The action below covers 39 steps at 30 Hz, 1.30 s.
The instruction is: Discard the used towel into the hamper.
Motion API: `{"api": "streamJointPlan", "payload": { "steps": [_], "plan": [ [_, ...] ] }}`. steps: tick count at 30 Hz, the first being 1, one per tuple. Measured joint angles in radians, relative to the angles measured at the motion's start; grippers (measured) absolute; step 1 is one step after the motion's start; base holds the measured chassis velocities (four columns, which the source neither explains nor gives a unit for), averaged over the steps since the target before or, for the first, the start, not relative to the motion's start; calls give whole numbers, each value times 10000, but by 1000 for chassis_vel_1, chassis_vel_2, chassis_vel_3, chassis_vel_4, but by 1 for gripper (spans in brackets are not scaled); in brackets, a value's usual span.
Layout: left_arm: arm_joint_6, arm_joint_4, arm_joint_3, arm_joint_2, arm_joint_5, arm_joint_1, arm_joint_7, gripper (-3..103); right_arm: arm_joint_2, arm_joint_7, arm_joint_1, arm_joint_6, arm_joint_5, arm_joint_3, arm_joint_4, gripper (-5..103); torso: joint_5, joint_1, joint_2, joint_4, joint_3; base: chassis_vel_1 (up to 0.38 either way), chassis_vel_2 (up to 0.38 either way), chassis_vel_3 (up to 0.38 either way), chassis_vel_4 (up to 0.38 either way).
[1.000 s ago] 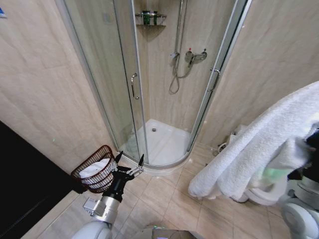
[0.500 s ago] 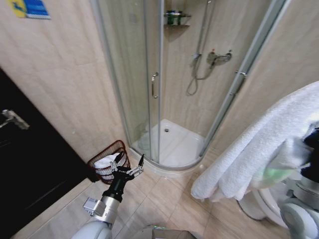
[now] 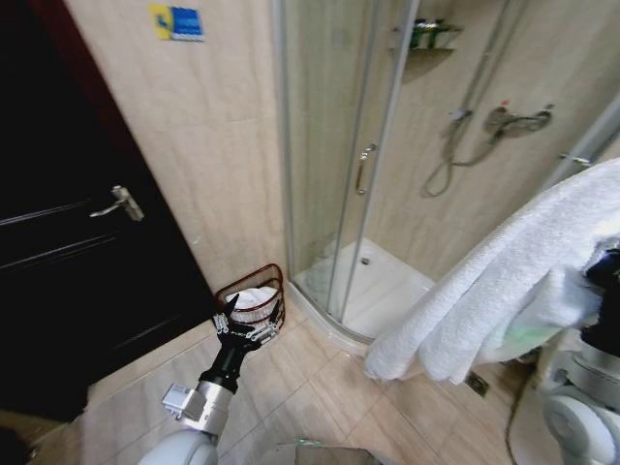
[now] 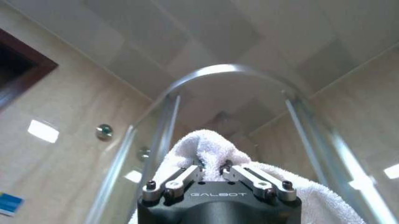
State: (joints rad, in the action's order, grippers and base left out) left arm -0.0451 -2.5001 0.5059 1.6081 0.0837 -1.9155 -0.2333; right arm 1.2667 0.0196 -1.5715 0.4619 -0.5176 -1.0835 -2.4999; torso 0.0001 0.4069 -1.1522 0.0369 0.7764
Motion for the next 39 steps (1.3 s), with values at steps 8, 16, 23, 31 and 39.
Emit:
{"api": "streamJointPlan", "payload": {
  "steps": [8, 16, 23, 31, 39],
  "plan": [
    [0, 0, 0, 0, 0, 0, 0, 100, -82, 146, -26, 23, -9, -3, -1, 9, -2, -1, 1, 2, -1, 113, 115, 121, 120],
    [0, 0, 0, 0, 0, 0, 0, 100, -140, 126, -22, 24, -31, -21, 0, 9, 0, -2, 2, -2, -2, 25, 26, 23, 23],
    [0, 0, 0, 0, 0, 0, 0, 100, -92, 72, -17, 23, -25, 0, 0, 9, 0, -2, 2, -1, -2, 0, 0, 0, 0],
    [0, 1, 0, 0, 0, 0, 0, 100, -29, 4, -39, 55, -21, 15, 0, 9, 0, 30, -62, -2, 27, 0, 0, 0, 0],
    [0, 0, 0, 0, 0, 0, 0, 100, 21, -18, -4, 41, -3, 60, 0, 9, 0, 180, -398, -2, 214, 0, 0, 0, 0]
  ]
}}
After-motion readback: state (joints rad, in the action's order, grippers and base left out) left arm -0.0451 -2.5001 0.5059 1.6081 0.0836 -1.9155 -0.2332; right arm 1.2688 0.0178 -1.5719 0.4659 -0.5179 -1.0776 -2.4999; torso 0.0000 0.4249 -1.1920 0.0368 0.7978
